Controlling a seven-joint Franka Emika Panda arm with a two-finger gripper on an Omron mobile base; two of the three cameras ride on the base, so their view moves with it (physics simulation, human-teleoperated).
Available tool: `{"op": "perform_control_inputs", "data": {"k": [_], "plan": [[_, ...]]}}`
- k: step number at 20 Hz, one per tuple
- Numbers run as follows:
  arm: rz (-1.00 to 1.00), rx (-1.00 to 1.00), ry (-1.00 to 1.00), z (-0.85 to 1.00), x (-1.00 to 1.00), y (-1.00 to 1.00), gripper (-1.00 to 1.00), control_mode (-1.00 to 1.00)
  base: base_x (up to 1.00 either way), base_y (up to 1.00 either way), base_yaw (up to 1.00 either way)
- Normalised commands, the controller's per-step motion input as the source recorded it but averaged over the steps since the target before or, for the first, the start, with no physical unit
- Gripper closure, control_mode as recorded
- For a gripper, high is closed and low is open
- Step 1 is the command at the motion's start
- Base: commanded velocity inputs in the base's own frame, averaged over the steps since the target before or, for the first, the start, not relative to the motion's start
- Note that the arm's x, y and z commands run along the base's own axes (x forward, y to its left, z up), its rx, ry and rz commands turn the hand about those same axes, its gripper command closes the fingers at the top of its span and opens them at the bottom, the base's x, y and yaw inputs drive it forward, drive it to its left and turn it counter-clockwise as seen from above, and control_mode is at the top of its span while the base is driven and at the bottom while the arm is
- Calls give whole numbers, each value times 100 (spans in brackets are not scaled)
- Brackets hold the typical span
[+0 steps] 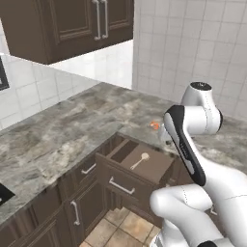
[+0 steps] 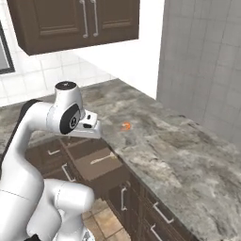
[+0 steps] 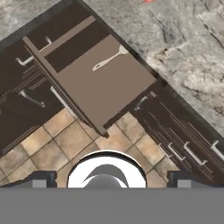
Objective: Pick the dish brush from the drawer and place it on the counter.
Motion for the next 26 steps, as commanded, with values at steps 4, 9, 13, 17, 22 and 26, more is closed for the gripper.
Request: {"op": "perform_control_inputs", "data": {"k": [4,9,13,17,22,26], "plan": [[0,0,0,0,0,0,-100,100,0,-55,56],[11,0,0,-4,0,-14,-100,-100,0,-51,44],[50,0,0,-26,0,-63,-100,-100,0,0,0],[39,0,0,-37,8,-30,-100,-100,0,0,0],[21,0,0,-45,26,14,-100,-100,0,0,0],[0,-3,0,-57,1,80,-100,-100,0,0,0]]}}
